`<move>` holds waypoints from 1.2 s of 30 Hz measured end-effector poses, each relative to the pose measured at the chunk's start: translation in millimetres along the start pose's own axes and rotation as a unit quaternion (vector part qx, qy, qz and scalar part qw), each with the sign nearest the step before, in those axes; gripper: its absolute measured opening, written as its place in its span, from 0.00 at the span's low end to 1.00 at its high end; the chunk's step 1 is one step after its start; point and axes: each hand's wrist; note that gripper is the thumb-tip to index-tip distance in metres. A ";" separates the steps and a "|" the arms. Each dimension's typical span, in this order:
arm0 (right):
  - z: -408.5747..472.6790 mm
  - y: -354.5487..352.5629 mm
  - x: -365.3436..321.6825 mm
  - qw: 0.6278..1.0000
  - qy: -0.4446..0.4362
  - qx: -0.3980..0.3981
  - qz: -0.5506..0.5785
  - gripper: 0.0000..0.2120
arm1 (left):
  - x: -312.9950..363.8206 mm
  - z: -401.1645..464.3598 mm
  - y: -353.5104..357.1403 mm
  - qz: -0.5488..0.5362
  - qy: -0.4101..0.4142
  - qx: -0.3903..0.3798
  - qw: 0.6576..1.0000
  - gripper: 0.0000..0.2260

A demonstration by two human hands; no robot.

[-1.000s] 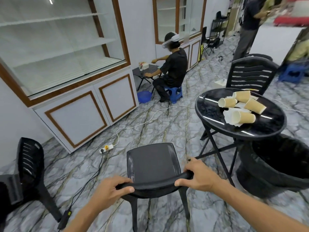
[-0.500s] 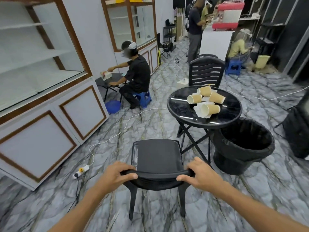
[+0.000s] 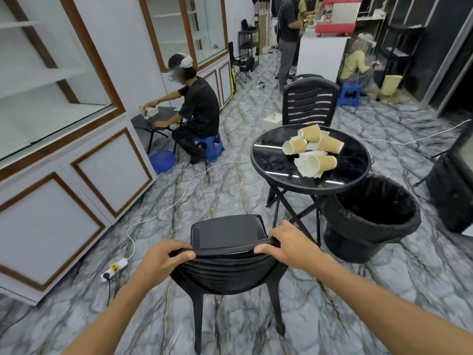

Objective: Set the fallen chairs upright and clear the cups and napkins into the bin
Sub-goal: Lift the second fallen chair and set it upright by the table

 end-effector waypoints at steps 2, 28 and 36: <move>17.2 0.7 -6.0 1.000 -0.010 0.000 -0.002 0.38 | -6.0 -0.6 -5.0 0.005 -0.019 0.019 1.000 0.08; 18.8 -24.3 5.3 0.995 -0.067 0.078 0.004 0.37 | 5.6 13.0 -0.2 -0.019 -0.003 0.123 0.992 0.05; -18.1 -20.2 9.1 0.998 -0.064 -0.021 0.009 0.33 | 14.2 -17.5 11.5 -0.026 -0.001 0.078 0.997 0.17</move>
Point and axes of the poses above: each hand's wrist, its own z-axis towards the middle knuckle, its own y-axis out of the palm, x = y × z, and after that the axes turned 6 degrees about -x, right-handed
